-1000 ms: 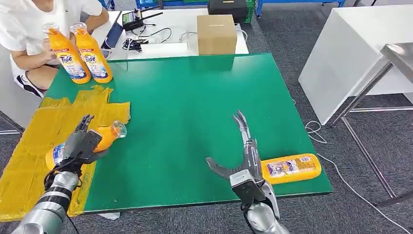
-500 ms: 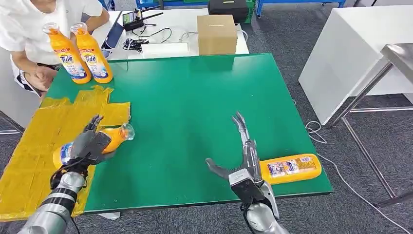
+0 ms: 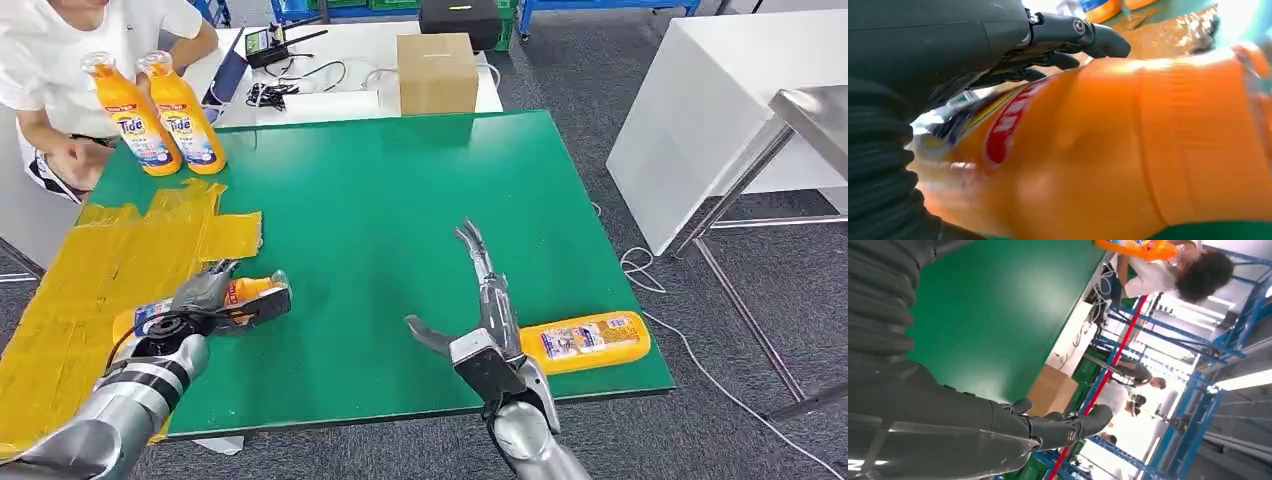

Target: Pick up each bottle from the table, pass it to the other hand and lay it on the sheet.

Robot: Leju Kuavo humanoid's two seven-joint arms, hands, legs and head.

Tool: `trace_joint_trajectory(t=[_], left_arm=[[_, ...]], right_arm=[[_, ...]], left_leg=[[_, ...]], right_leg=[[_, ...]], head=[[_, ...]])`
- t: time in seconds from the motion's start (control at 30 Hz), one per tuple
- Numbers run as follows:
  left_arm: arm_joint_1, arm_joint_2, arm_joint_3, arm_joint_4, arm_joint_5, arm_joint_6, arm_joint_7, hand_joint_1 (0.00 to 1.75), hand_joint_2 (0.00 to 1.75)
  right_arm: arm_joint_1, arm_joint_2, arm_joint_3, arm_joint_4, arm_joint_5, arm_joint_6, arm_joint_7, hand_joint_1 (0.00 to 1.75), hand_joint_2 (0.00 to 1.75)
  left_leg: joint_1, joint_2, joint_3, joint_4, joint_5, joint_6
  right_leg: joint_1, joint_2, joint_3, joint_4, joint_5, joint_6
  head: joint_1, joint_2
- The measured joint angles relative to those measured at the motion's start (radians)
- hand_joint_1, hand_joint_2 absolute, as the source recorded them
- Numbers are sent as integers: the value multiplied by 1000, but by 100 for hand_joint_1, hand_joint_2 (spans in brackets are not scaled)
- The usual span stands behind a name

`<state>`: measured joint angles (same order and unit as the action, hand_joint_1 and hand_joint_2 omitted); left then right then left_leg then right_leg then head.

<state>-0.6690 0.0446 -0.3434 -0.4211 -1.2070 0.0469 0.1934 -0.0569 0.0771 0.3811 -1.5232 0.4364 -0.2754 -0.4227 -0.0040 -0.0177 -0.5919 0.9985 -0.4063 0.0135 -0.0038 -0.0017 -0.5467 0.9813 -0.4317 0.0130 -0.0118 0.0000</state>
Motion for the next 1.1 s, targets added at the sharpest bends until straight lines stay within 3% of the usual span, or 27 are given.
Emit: trace_joint_trajectory(t=[0.1, 0.13, 0.47, 0.67, 0.9, 1.1], left_arm=[[-16, 1, -22, 21, -8, -10, 8, 0, 175], [-19, 1, -27, 25, -10, -12, 11, 0, 0], [-33, 24, -45, 51, -45, -14, 55, 0, 0], [-31, 26, -45, 54, -62, 31, 8, 0, 0], [-7, 24, 1, -4, 67, 97, -208, 0, 0], [58, 23, 71, -131, 279, 50, -411, 0, 0]], right_arm=[[-4, 7, 0, 11, 2, 0, 0, 0, 175], [-5, 8, 0, 13, 3, 0, 0, 0, 175], [-16, 16, 0, 33, 4, 0, 0, 0, 175], [-12, 16, 0, 39, 4, 0, 1, 0, 175], [30, 14, -20, 40, 7, -2, 3, 0, 175], [51, 9, -33, 42, 6, -11, 1, 0, 175]], left_leg=[[1, 4, 6, -1, 0, 0], [1, 4, 7, -1, 0, 0], [3, 0, 10, -4, 5, -5], [4, -2, 8, -4, 6, -6], [3, -2, -1, -3, 8, -4], [3, -1, -9, -3, 8, -4]], right_leg=[[0, 3, 4, 0, 1, -2], [1, 3, 4, 0, 1, -2], [3, 0, 6, 0, -2, -4], [3, 0, 4, 0, -2, -3], [2, 0, -5, 0, -1, -2], [0, 0, -12, 0, -1, -2]], head=[[0, 0], [0, 0], [0, 0], [0, 0], [0, 0], [0, 0]])
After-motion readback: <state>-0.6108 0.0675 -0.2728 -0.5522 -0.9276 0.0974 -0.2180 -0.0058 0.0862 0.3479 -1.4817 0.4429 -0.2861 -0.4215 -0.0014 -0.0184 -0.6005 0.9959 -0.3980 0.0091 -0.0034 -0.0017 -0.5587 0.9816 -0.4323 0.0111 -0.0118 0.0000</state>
